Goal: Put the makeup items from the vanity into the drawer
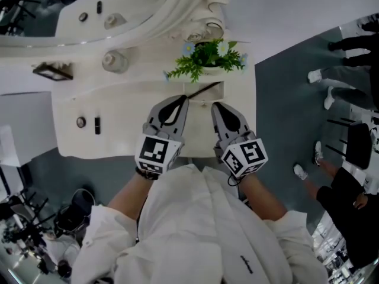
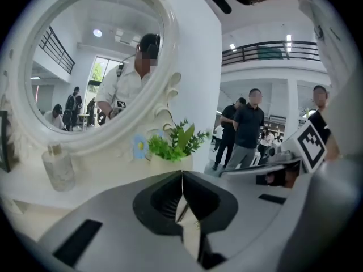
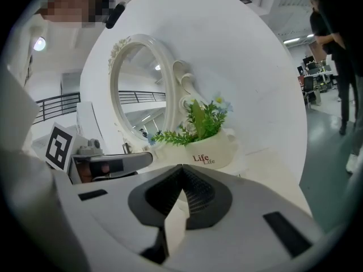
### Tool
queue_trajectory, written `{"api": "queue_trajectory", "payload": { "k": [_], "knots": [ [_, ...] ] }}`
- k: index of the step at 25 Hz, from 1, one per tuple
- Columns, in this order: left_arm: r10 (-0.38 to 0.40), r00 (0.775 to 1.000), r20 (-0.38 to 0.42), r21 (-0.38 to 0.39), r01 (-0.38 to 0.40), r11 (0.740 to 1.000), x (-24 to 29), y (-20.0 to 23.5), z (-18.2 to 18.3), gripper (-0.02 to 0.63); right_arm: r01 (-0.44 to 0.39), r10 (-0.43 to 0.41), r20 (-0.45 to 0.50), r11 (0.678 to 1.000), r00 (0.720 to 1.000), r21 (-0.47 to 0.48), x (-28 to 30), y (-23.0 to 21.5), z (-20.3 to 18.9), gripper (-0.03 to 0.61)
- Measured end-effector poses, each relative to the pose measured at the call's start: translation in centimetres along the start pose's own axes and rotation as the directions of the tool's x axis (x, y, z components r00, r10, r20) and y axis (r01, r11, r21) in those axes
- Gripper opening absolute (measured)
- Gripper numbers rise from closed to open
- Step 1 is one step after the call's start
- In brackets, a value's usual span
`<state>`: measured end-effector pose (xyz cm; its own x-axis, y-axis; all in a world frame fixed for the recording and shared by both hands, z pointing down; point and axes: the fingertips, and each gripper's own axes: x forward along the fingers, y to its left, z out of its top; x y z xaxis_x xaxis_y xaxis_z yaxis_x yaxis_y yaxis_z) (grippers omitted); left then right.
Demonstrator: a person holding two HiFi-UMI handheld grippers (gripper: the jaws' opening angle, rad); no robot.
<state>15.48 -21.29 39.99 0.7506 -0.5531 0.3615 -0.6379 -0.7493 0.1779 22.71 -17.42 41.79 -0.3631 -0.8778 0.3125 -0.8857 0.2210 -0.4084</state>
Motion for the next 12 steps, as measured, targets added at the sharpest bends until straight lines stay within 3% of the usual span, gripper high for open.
{"api": "queue_trajectory", "payload": {
  "k": [5, 12],
  "knots": [
    [0.078, 0.986, 0.147, 0.004, -0.079, 0.997, -3.8, 2.0, 3.6, 0.029, 0.0, 0.003, 0.045, 0.998, 0.999, -0.065, -1.1, 2.0, 2.1, 0.018],
    [0.149, 0.953, 0.264, 0.019, -0.159, 0.987, -9.9, 4.6, 6.4, 0.028, 0.02, 0.005, 0.132, 0.983, 0.991, -0.183, -3.3, 5.6, 5.4, 0.018]
  ]
}}
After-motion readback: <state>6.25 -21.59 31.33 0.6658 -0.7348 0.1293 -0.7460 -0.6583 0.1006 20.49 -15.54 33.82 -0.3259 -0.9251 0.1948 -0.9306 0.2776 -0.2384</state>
